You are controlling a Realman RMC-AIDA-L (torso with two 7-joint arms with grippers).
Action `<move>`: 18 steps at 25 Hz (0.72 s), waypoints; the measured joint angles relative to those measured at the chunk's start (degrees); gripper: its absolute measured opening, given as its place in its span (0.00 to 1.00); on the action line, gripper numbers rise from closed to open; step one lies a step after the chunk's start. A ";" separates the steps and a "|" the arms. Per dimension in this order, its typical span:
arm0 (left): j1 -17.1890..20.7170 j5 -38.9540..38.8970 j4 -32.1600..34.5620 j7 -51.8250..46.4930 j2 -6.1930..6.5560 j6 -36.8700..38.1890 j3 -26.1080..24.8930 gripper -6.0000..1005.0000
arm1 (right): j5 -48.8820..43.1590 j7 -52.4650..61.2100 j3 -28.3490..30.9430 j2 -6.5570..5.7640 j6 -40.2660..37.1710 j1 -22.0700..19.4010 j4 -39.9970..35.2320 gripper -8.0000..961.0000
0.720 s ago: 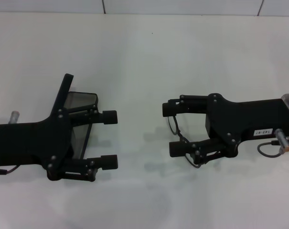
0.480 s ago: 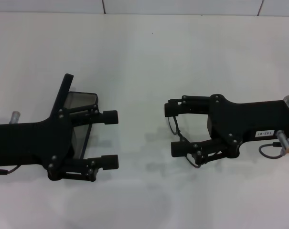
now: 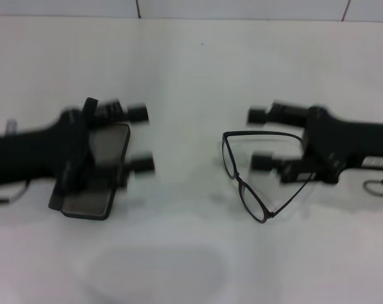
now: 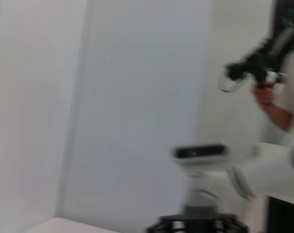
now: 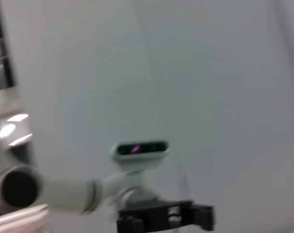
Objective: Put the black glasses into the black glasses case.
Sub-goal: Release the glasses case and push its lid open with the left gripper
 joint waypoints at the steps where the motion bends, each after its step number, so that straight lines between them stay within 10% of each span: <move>1: -0.31 0.03 1.63 -2.61 -0.37 -0.90 -1.10 0.79 | 0.02 -0.60 2.70 0.01 0.02 -1.10 -0.02 0.89; 6: 0.06 8.31 28.63 -30.88 -3.49 -9.84 -1.57 0.78 | 0.03 -2.24 11.01 -0.42 -0.37 -5.13 -0.07 0.89; 11: 1.49 25.39 55.87 -56.93 -3.41 -17.70 7.37 0.77 | 0.20 -2.54 13.79 -0.97 -0.56 -8.60 -0.12 0.89; 18: 0.33 56.62 68.53 -81.51 -3.33 -18.79 25.70 0.75 | 0.22 -4.26 14.66 -0.59 -0.17 -9.91 0.52 0.89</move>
